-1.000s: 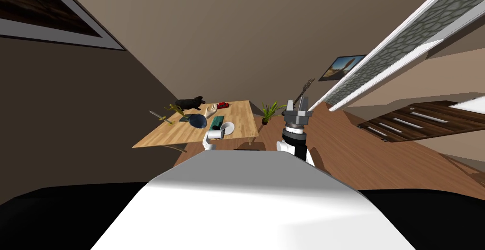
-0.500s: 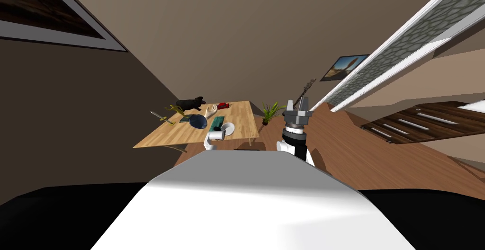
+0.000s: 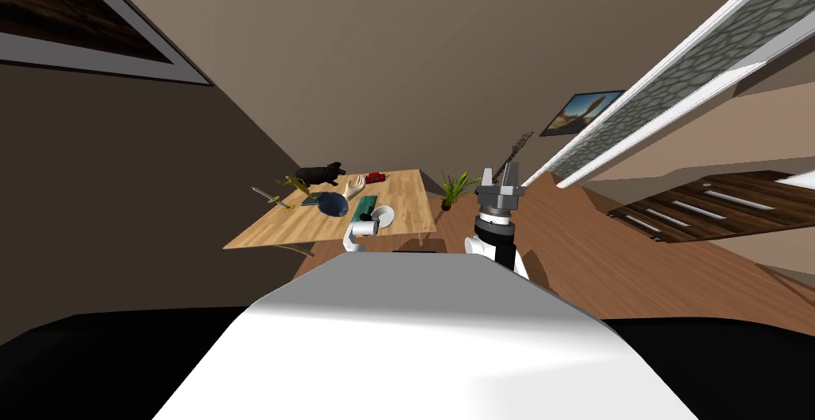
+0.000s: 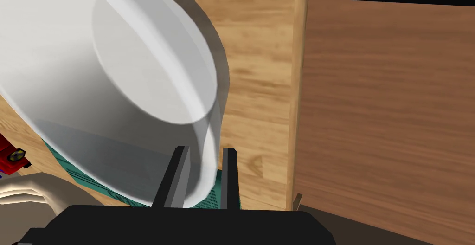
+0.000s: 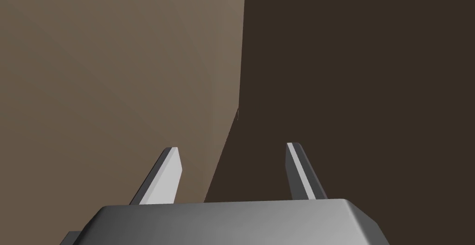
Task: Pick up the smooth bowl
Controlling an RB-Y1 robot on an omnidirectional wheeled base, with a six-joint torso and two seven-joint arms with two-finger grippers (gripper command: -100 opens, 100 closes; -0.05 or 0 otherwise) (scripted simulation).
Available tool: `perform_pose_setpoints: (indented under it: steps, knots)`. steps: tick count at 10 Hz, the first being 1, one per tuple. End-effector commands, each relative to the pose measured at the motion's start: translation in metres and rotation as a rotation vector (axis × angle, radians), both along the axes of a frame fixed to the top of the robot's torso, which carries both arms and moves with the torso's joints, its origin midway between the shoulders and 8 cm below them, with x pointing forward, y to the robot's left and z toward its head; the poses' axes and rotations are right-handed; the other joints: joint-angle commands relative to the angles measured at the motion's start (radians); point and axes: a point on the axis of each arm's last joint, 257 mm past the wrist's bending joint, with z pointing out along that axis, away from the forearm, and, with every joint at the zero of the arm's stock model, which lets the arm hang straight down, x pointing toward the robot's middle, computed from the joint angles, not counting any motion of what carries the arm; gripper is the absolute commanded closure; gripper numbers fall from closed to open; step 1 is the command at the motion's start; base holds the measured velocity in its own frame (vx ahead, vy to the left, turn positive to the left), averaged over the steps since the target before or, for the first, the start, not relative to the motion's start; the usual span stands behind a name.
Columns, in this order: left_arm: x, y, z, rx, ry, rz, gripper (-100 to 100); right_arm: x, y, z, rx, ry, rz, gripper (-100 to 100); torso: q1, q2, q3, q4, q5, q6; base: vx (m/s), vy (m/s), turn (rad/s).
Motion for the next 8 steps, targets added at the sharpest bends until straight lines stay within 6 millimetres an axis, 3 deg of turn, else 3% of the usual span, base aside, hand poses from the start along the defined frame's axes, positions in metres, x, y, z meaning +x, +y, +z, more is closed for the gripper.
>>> perform_pose_setpoints:
  steps: [1,2,3,4,7,8]
  knots:
    - [0.000,0.000,0.000,0.000,0.000,0.000,100,0.000,0.000,0.000,0.000,0.000,0.000,0,0.000,0.000,0.000,0.000,0.000,0.000,0.000,0.000,0.000]
    - [0.000,0.000,0.000,0.000,0.001,0.000,100,0.000,0.000,0.000,0.000,0.000,0.000,0,0.000,0.000,0.000,0.000,0.000,0.000,0.000,0.000,0.000]
    - [0.000,0.000,0.000,0.000,0.001,0.000,0,0.000,0.000,0.000,0.000,0.000,0.000,0,0.000,0.000,0.000,0.000,0.000,0.000,0.000,0.000,0.000]
    - [0.002,0.003,0.009,-0.001,-0.001,0.007,100,0.000,0.000,0.000,0.000,0.000,0.000,0,0.000,0.001,0.001,0.001,0.000,0.000,-0.041,-0.017,-0.046]
    - [0.004,0.005,0.017,-0.001,-0.003,0.010,100,0.000,0.000,0.000,0.000,0.000,0.000,0,-0.002,0.005,0.004,0.002,-0.001,-0.001,-0.049,-0.019,-0.022]
    - [0.004,0.005,0.017,0.000,0.000,0.010,0,0.000,0.000,0.000,0.000,0.000,0.000,0,-0.001,0.004,0.003,0.002,-0.001,-0.001,-0.005,-0.002,0.001]
